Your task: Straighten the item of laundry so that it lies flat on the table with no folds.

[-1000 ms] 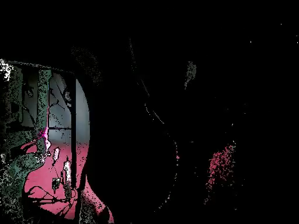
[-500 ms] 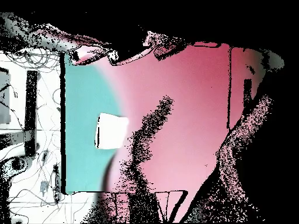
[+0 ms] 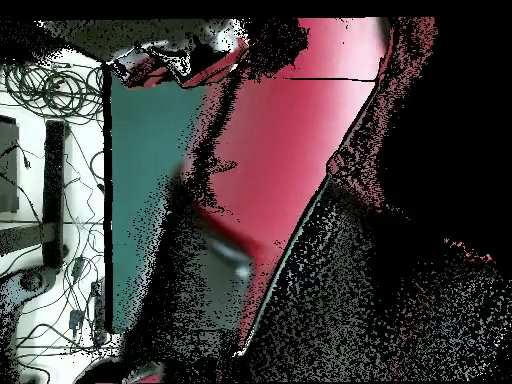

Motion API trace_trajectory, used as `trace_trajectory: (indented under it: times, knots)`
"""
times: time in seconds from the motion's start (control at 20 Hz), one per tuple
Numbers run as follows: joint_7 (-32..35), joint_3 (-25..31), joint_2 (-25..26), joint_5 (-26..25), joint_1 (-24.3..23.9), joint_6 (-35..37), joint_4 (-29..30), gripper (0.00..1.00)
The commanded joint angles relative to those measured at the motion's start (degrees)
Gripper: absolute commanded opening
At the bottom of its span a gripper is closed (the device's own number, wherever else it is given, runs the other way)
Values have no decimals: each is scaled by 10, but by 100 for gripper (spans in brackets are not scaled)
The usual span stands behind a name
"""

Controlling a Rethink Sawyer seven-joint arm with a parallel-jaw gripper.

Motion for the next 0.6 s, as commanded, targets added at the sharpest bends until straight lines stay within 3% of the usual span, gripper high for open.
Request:
trace_trajectory:
  times: [0.05, 0.35, 0.45, 0.6]
  knots:
    - [-32, -166, -54, 132, 3, 36, -44, 100]
    - [-37, -262, -52, 190, 9, 25, -42, 100]
    - [-28, -258, -45, 174, 20, 8, -37, 100]
    - [-4, -209, -26, 96, 56, -42, -12, 100]
